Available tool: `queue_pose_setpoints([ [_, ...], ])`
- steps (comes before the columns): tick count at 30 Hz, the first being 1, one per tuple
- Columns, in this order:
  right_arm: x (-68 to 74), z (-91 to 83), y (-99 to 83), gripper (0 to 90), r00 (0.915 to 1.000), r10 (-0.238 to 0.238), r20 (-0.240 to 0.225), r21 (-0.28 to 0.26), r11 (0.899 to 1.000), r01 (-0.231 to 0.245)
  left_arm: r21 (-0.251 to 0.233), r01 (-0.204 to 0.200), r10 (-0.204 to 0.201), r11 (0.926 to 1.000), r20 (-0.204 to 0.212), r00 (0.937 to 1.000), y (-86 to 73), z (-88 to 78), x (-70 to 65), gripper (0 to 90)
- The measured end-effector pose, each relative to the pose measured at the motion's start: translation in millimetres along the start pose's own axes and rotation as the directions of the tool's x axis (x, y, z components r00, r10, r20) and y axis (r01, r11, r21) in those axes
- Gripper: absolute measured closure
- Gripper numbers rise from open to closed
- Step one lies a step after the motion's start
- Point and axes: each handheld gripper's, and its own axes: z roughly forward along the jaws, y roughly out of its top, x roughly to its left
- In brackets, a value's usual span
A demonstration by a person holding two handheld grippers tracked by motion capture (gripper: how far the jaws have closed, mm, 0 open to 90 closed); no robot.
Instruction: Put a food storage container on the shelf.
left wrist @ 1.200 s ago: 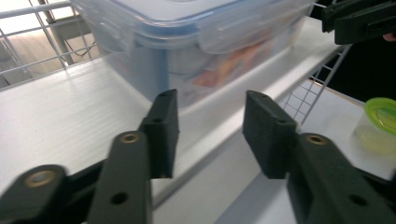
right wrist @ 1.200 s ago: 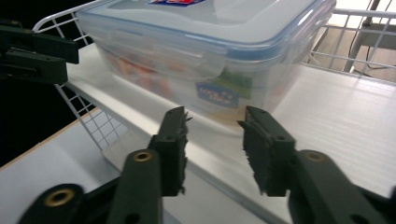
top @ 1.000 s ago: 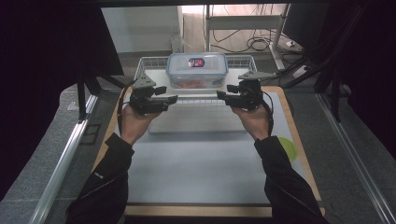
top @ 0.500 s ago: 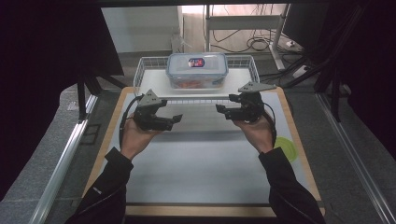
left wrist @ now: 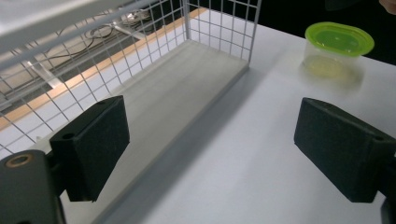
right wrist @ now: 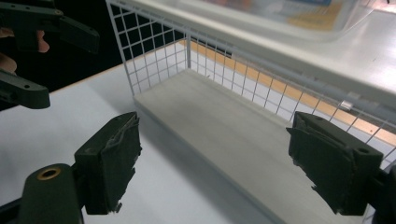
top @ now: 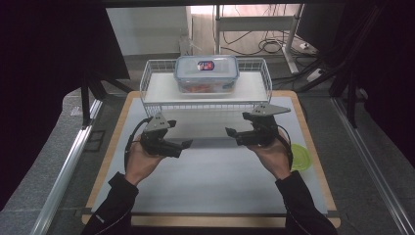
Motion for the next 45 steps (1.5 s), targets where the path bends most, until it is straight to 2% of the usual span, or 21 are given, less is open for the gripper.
queue_pose_setpoints([
  [3,4.0,0.0,-5.3,16.0,1.0,-0.003,-0.004,0.018,1.0,0.003,0.0,0.005,-0.005,1.0,0.01,0.9999,-7.8,-2.5,-3.4,10.1],
  [8,8.2,-1.2,-13.0,15.0,0.9996,0.005,-0.027,0.031,1.0,-0.004,0.019,0.016,-0.017,0.9997,0.053,0.9985,-21.8,-3.9,-4.6,8.6],
  [12,13.4,-3.6,-18.8,13.7,0.9996,-0.006,-0.027,0.034,0.999,0.007,0.038,0.015,-0.017,0.9992,0.052,0.9985,-30.7,-4.4,-6.7,7.4],
  [17,18.9,-7.3,-29.1,10.4,0.9994,-0.018,-0.031,0.04,0.999,0.019,0.059,-0.039,0.037,0.9975,0.035,0.9987,-40.8,-3.4,-19.0,4.3],
  [20,21.1,-10.1,-36.6,8.7,0.9991,-0.026,-0.033,0.052,0.998,0.028,0.072,-0.059,0.055,0.9957,0.047,0.9974,-46.2,-1.6,-25.5,3.8],
  [26,25.7,-17.0,-51.3,6.8,0.9991,-0.024,-0.034,0.058,0.998,0.026,0.078,-0.053,0.048,0.9955,0.065,0.9967,-58.8,-0.6,-33.1,4.1],
  [30,30.5,-19.9,-61.5,5.9,0.9989,-0.03,-0.036,0.061,0.998,0.032,0.075,-0.056,0.052,0.9956,0.063,0.9967,-67.0,-1.0,-38.9,4.7],
  [34,34.0,-22.5,-69.5,5.7,0.9987,-0.024,-0.044,0.068,0.997,0.027,0.081,-0.076,0.072,0.9938,0.051,0.9961,-75.1,0.5,-45.8,5.4],
  [45,40.3,-22.1,-91.9,1.8,0.9983,-0.03,-0.049,0.11,0.993,0.036,0.092,-0.078,0.074,0.9927,0.051,0.996,-94.2,-2.9,-61.2,4.7],
])
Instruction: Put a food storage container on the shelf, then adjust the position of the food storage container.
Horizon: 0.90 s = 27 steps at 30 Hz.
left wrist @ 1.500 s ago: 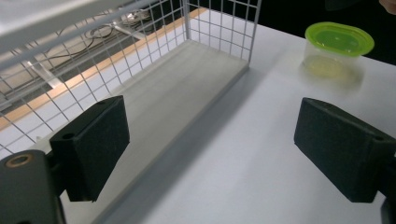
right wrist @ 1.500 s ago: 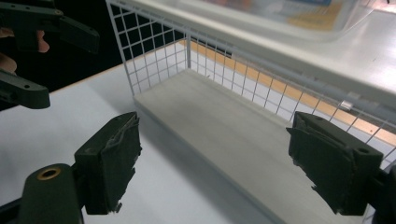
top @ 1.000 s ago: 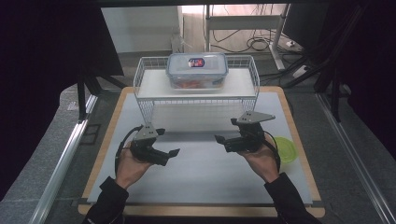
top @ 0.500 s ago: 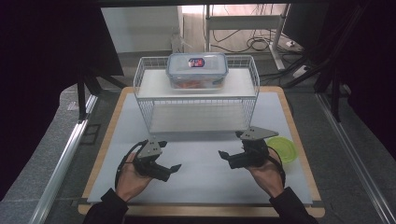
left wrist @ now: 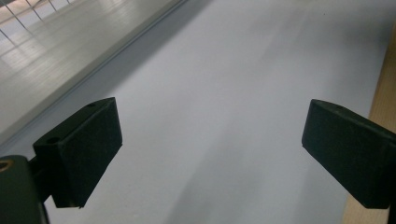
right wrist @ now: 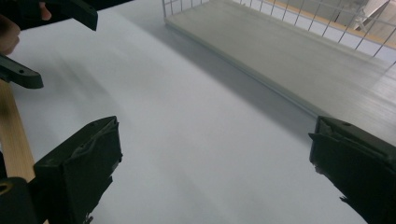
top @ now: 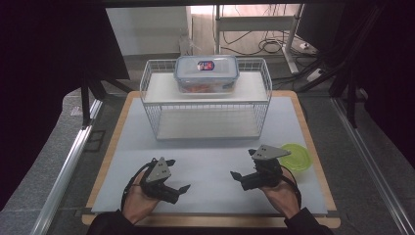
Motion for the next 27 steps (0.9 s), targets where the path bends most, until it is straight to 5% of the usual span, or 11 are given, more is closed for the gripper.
queue_pose_setpoints([
  [17,6.8,5.9,-24.2,2.0,1.0,-0.007,0.006,0.078,0.997,0.007,0.017,0.054,-0.054,0.9984,-0.003,0.9985,-16.2,-6.5,1.5,4.5],
  [27,-12.9,-5.1,-21.6,1.6,0.9959,0.057,0.07,0.064,0.996,-0.062,0.026,0.044,-0.044,0.9987,-0.007,0.999,-17.5,-6.3,2.6,4.8],
])
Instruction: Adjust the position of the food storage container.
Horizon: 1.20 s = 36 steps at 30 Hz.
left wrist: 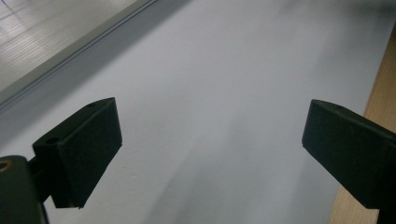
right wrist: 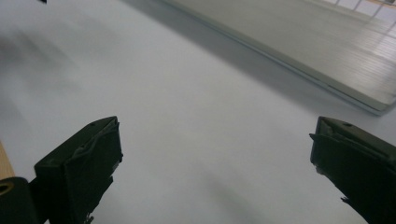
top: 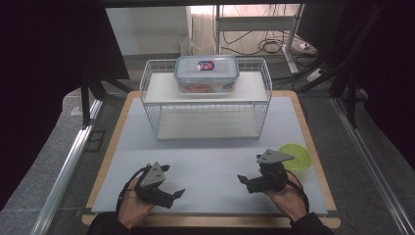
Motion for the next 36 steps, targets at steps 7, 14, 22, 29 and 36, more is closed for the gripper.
queue_pose_setpoints([
  [7,-17.8,-16.2,2.6,13.3,0.9952,0.035,0.091,-0.004,0.999,-0.034,0.012,-0.004,0.004,0.9999,0.0,1.0,-0.7,1.2,0.5,5.0],
  [14,-39.6,-37.2,1.3,39.3,0.9805,0.077,0.181,-0.018,0.997,-0.075,-0.035,-0.035,0.035,0.9988,-0.007,0.9994,2.0,-3.6,-2.6,6.1],
  [22,-62.0,-56.9,-0.6,59.9,0.9634,0.109,0.245,-0.022,0.994,-0.107,-0.025,-0.037,0.037,0.999,-0.009,0.9993,1.3,-2.3,-2.4,6.1],
  [29,-83.2,-70.4,-6.7,81.5,0.9317,0.151,0.33,-0.025,0.988,-0.151,-0.028,-0.043,0.043,0.9987,-0.009,0.999,1.4,-2.6,-2.4,6.1],
  [36,-107.9,-88.0,-16.9,90.0,0.8906,0.208,0.404,-0.05,0.977,-0.206,-0.024,-0.047,0.047,0.9986,-0.008,0.9989,1.2,-1.3,-3.3,6.1],
])
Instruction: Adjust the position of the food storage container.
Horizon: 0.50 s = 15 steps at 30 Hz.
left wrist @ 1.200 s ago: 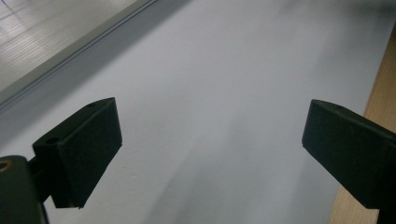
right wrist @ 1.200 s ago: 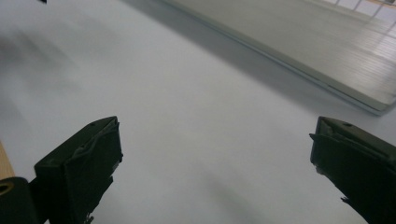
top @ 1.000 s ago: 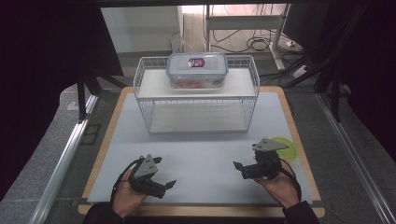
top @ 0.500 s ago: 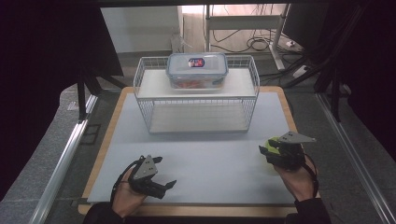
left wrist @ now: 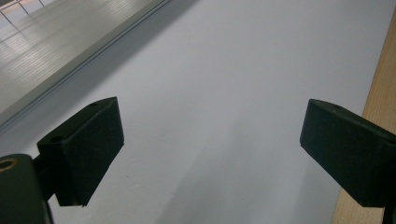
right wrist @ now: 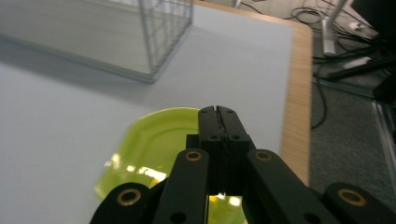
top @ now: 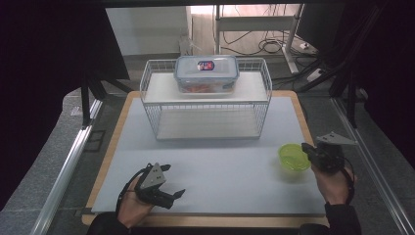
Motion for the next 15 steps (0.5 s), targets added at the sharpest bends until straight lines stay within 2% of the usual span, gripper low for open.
queue_pose_setpoints([
  [7,-21.5,9.2,-13.5,90.0,0.9974,0.044,0.057,0.046,0.998,-0.047,0.006,0.001,-0.001,1.0,0.001,1.0,-0.3,0.6,0.2,6.2],
  [15,-32.4,23.6,-27.7,90.0,0.9963,0.061,0.061,0.097,0.993,-0.067,0.025,-0.002,0.002,0.9997,0.004,1.0,-1.2,3.4,-0.5,6.1],
])
